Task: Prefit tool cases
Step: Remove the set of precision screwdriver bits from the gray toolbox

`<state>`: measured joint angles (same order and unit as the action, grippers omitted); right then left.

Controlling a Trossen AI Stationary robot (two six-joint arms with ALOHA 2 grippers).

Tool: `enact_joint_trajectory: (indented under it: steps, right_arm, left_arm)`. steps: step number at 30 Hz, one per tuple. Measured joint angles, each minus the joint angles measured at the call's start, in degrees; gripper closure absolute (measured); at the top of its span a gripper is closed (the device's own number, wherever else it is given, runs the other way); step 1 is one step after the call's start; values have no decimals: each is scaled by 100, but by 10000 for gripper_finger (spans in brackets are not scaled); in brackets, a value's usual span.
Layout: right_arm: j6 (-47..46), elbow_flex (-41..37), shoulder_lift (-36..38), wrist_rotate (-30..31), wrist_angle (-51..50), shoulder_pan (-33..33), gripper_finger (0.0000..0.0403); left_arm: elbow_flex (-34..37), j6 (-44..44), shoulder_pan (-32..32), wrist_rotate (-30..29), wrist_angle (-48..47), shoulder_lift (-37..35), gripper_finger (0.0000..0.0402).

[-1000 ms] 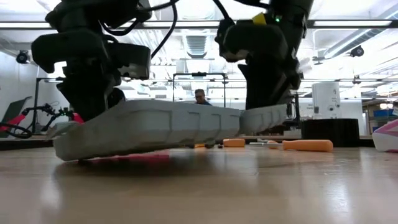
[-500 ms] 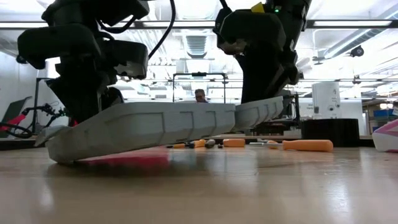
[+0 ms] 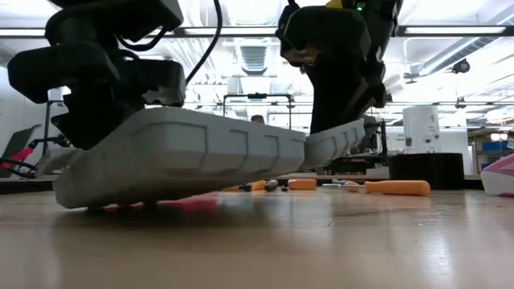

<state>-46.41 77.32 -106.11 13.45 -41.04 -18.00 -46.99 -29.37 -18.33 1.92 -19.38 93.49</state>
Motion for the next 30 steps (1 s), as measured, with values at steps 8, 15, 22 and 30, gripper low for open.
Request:
enact_joint_trajectory:
  steps: [8, 15, 22, 30]
  right_arm:
    - [20, 22, 282, 199, 50, -7, 318]
    - [105, 17, 302, 324, -89, -3, 318]
    - [140, 11, 326, 776, -650, 254, 318]
    - [454, -37, 317, 956, -1016, 956, 316]
  left_arm:
    - [40, 15, -2, 4, -35, -4, 244]
    - [9, 15, -2, 10, -57, 8, 244]
    - [11, -24, -4, 115, -70, 11, 244]
    - [28, -183, -78, 236, -55, -63, 244]
